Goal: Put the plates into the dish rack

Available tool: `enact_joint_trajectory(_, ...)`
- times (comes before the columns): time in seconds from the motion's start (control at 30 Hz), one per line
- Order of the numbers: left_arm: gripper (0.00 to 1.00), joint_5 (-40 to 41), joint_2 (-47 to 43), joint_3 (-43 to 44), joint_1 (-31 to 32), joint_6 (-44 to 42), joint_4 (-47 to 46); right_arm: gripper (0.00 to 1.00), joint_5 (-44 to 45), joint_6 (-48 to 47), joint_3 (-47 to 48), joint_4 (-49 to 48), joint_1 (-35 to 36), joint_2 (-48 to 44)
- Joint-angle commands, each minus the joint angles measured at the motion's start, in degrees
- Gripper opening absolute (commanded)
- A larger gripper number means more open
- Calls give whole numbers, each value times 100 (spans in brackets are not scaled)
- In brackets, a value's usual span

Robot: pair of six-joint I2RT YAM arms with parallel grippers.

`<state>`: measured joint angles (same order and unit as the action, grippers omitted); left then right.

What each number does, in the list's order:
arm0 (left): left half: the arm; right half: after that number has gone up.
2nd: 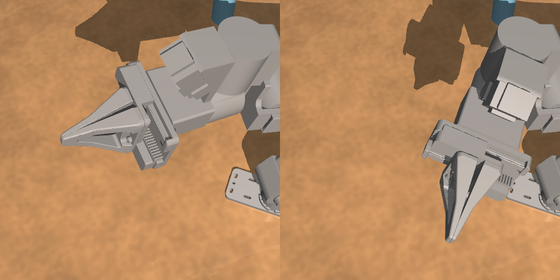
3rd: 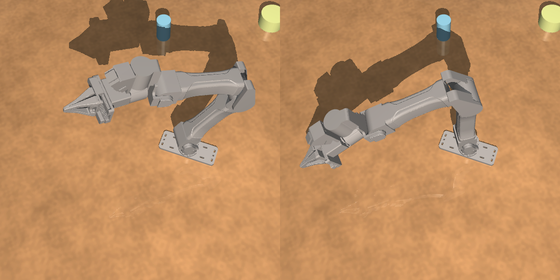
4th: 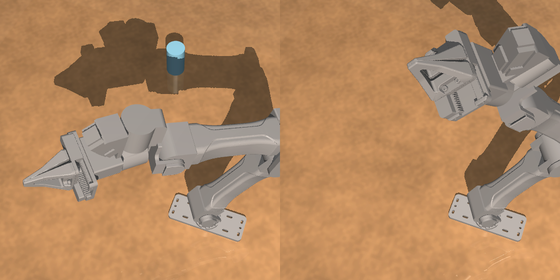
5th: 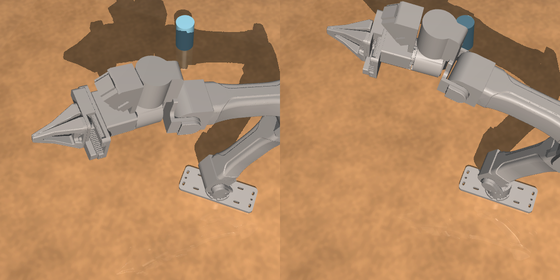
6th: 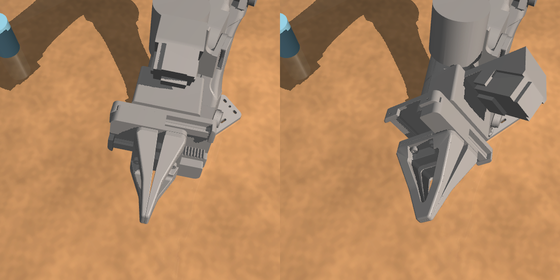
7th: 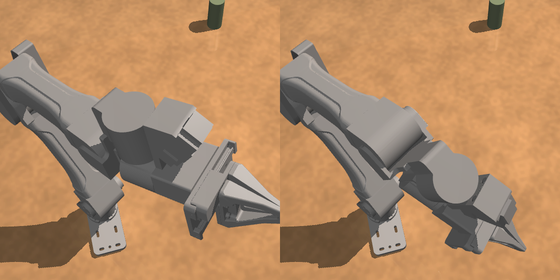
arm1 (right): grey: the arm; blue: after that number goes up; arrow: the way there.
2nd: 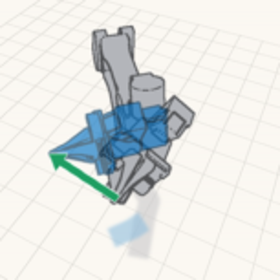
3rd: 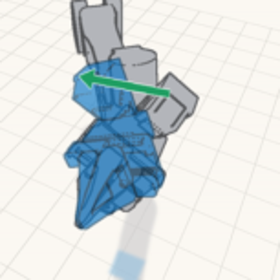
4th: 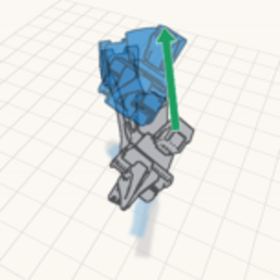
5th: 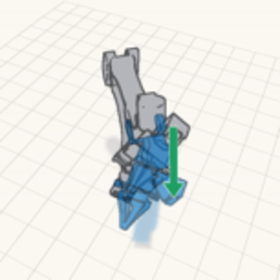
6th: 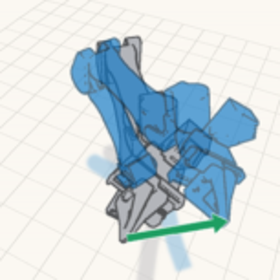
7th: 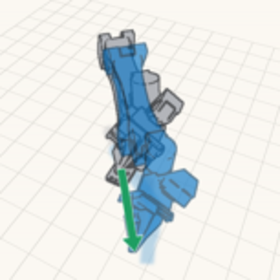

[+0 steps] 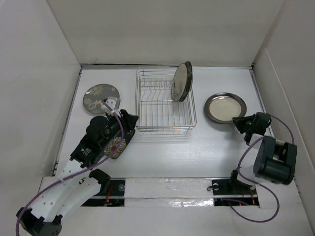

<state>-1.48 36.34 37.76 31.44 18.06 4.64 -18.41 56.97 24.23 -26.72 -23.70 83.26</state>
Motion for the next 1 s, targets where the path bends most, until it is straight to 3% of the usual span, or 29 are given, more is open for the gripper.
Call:
enact_joint_trajectory(0.0,32,-46,14,232,-32,-84,-157,0,1135,-88,465,349,347,-1291)
enact_joint_trajectory(0.03,32,-28,22,232,-33,-75,-157,0,1834,-403,712,969,540,-2000)
enact_joint_trajectory(0.13,32,-19,31,223,-33,-75,-148,0,3381,-1263,1898,1763,1524,-2874)
enact_joint_trajectory(0.23,32,-2,31,214,-33,-75,-148,0,4203,-2194,3370,2170,2587,-2895)
enact_joint_trajectory(0.33,32,24,58,223,-33,-49,-139,0,5108,-3248,4482,2522,3844,-2352)
enact_joint_trajectory(0.5,32,356,75,232,-94,100,-113,0,6628,-4753,7346,3829,5583,-344)
enact_joint_trajectory(0.57,32,498,67,232,-94,249,-95,0,7154,-5141,8234,4138,5954,362)
enact_joint_trajectory(0.6,32,577,75,232,-94,302,-69,0,7359,-5326,9056,4262,6087,1001)
enact_joint_trajectory(0.73,31,982,93,276,-147,496,-25,0,7844,-6020,10907,4851,6422,2373)
enact_joint_trajectory(0.83,29,1035,102,293,-147,514,19,0,8099,-6459,11611,4747,6580,2913)
enact_joint_trajectory(0.97,28,1237,75,372,-147,514,72,0,8248,-6558,11859,4693,6642,3432)
